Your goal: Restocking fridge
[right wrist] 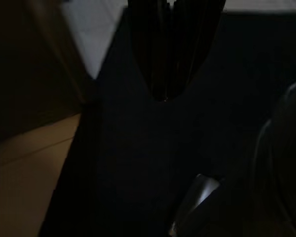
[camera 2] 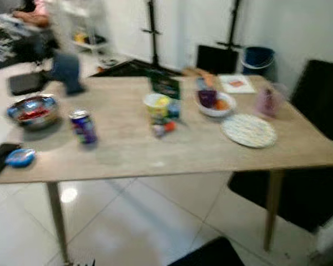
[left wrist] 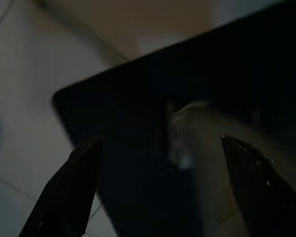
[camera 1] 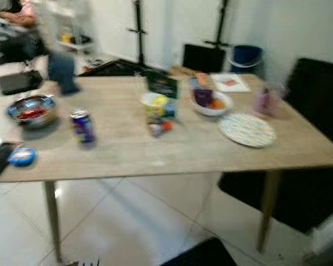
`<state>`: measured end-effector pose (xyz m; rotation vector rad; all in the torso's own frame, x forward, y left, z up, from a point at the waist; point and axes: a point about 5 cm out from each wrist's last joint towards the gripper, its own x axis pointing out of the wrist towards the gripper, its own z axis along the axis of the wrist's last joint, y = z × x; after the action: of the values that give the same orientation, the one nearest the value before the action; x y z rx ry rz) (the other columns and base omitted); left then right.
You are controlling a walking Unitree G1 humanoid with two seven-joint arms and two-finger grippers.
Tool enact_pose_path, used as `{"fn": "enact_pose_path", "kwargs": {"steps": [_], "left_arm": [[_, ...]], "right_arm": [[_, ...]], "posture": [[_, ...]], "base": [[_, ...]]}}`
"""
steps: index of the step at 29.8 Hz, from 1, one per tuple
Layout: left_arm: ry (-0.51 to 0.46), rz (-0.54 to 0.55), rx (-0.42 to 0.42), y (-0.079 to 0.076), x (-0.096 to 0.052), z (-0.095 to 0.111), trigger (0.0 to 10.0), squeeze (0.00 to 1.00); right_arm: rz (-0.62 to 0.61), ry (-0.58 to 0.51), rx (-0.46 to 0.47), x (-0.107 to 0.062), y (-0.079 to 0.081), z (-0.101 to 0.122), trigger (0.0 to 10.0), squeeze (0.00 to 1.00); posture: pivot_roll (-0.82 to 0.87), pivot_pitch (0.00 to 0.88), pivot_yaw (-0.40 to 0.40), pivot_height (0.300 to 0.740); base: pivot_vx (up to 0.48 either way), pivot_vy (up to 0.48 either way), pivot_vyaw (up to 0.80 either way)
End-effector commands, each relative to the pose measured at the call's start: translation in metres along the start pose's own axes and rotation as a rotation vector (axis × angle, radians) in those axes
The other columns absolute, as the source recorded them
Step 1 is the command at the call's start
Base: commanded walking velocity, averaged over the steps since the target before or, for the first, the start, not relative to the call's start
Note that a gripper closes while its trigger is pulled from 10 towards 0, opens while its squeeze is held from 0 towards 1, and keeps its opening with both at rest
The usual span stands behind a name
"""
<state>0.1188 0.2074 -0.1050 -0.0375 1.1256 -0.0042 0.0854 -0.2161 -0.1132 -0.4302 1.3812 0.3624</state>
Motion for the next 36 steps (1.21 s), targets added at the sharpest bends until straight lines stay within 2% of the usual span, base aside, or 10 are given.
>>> {"fn": "enact_pose_path", "kwargs": {"steps": [1,6,9,12,27,36], "left_arm": [[-0.029,-0.01,0.002,-0.0043,0.0022,0.0104,10.0,0.0],[-0.035,-0.008,0.001,-0.0041,0.0023,0.0114,10.0,0.0],[-0.054,-0.004,-0.028,-0.003,0.002,0.0129,10.0,0.0],[-0.046,-0.009,-0.004,-0.0024,0.0017,0.0118,10.0,0.0],[-0.043,0.02,-0.005,0.0024,0.0009,0.011,10.0,0.0],[-0.045,0.036,-0.017,0.0038,0.0007,0.0109,10.0,0.0]], "right_arm": [[-0.01,-0.093,0.01,0.0,-0.001,0.0234,10.0,0.0],[-0.008,-0.095,0.013,0.0002,-0.0001,0.0242,10.0,0.0],[-0.006,-0.095,0.015,0.0003,0.0008,0.0237,10.0,0.0],[-0.003,-0.094,0.015,0.0005,0.0018,0.023,10.0,0.0],[0.006,-0.102,0.017,0.0008,0.0038,0.0253,10.0,0.0],[0.006,-0.105,0.014,0.0006,0.0031,0.0264,10.0,0.0]], "posture": [[-0.02,0.0,0.011,0.74],[-0.02,0.0,0.011,0.74],[-0.02,0.0,0.011,0.74],[-0.02,0.0,0.011,0.74],[-0.01,0.0,0.012,0.74],[-0.01,0.0,0.009,0.74]], "base": [[0.345,0.0,0.0],[0.341,0.0,0.0],[0.175,0.0,0.0],[0.0,0.0,0.0],[0.0,-0.459,0.0],[0.0,0.0,0.0]]}}
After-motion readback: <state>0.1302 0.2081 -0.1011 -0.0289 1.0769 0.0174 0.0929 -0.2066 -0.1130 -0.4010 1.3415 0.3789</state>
